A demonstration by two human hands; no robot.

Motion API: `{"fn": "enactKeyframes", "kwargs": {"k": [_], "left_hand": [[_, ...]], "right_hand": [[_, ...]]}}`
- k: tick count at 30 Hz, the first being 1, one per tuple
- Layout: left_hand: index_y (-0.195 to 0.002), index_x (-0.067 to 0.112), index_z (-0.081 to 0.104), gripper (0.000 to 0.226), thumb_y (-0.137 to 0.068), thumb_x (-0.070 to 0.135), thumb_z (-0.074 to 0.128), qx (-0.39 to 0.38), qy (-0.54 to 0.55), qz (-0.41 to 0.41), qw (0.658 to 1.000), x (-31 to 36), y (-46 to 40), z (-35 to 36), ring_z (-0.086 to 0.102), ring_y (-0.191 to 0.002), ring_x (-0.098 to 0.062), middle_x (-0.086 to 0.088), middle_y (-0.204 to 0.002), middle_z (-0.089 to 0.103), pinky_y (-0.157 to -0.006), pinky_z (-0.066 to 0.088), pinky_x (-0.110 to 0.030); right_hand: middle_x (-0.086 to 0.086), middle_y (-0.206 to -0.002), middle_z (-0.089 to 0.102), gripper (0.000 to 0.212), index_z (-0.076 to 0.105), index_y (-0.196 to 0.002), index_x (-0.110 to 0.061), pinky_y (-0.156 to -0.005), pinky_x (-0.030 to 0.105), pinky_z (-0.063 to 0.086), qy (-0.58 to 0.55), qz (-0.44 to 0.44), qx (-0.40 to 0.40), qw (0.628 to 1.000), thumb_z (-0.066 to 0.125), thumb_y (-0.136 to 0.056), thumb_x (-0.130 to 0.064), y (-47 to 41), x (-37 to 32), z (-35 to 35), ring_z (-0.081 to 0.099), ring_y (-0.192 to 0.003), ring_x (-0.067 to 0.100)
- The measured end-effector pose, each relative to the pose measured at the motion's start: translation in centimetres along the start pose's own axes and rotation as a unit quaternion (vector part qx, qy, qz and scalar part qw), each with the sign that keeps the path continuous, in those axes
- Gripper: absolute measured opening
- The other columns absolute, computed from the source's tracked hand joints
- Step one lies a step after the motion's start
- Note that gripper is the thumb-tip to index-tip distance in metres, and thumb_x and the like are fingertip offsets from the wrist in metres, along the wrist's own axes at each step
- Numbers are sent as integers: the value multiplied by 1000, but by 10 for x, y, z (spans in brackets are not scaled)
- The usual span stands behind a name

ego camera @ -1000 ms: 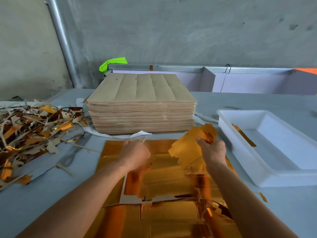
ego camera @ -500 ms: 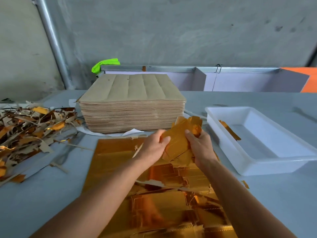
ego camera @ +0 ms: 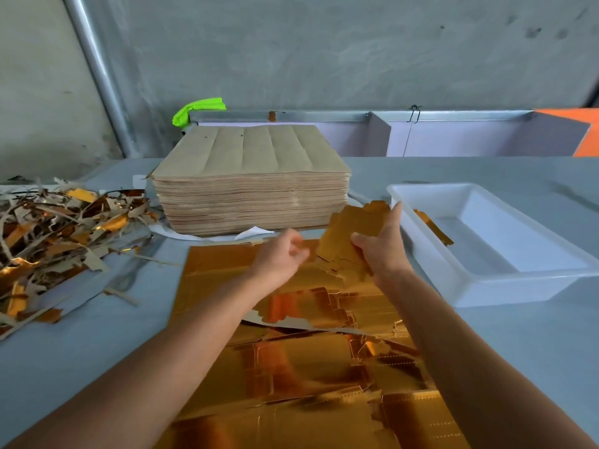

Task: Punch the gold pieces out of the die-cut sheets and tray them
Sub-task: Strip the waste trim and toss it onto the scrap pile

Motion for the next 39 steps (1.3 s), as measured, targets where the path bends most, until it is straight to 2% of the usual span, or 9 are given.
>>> {"fn": "enactKeyframes", "kwargs": {"k": [4,9,14,17,23,27,31,35,39], "left_hand": [[-128,28,49,64,-74,54,72,-229,-176,101,952,-21,36,66,41,-111,-9,6,-124,45,-86,38,-24],[-112,32,63,36,-79,46,70,-190,-202,163,947,-26,49,61,29,-118,-1,12,-131,40,-90,30,-23],[-101,24,66,12,-89,24,64,-189,-178,156,953,-15,52,48,48,-108,0,10,-123,52,-87,40,-13],[-84,31,58,26,-86,5,62,-227,-134,143,954,-8,59,42,57,-93,-1,5,-109,61,-77,49,-13],[-77,32,62,14,-78,30,76,-328,-113,101,932,-11,80,44,59,-86,-2,7,-97,66,-72,50,-17],[-101,26,62,27,-79,42,70,-192,-145,103,965,-6,55,35,55,-87,-2,10,-102,59,-70,43,-15],[-129,23,50,55,-81,47,66,-170,-269,95,943,-15,46,53,44,-114,-14,5,-121,47,-90,41,-28],[-118,24,58,44,-78,30,76,-122,-218,89,964,-14,39,44,51,-91,-6,15,-98,50,-68,38,-19],[-75,33,63,19,-76,22,78,-113,-144,103,978,-10,38,26,55,-68,3,19,-71,58,-60,39,-13]], "right_hand": [[2,-145,37,91,2,-151,-37,-88,45,54,108,-15,-1,994,55,-90,5,-1,4,-23,47,-124,26],[6,-129,54,37,58,-129,-12,-97,37,45,186,-17,8,982,50,-95,0,6,19,-41,48,-110,16],[7,-125,60,33,64,-121,-9,-95,33,45,216,-12,-1,976,49,-94,3,13,32,-43,51,-109,16],[7,-124,62,34,66,-117,-9,-86,24,43,238,-24,6,971,48,-92,6,14,34,-48,52,-106,12],[5,-124,62,33,66,-116,-10,-70,9,38,248,-33,15,968,49,-92,4,15,37,-57,49,-100,5],[6,-124,62,33,67,-116,-10,-88,23,40,240,-27,24,970,50,-92,5,19,39,-53,49,-106,9],[6,-124,62,32,67,-115,-10,-90,25,41,237,-24,25,971,49,-93,5,22,39,-51,53,-115,17],[6,-124,62,31,67,-114,-10,-90,25,40,238,-28,23,971,50,-93,4,25,36,-54,52,-114,15],[4,-125,62,31,67,-115,-12,-74,8,38,257,-45,16,965,50,-94,3,29,33,-50,51,-106,9]]}}
Point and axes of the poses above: each hand's wrist, its own y-axis away from the middle knuckle, its own z-axis out of the palm, x = y × z, the point moved 10 cm from there along -y, towards the middle knuckle
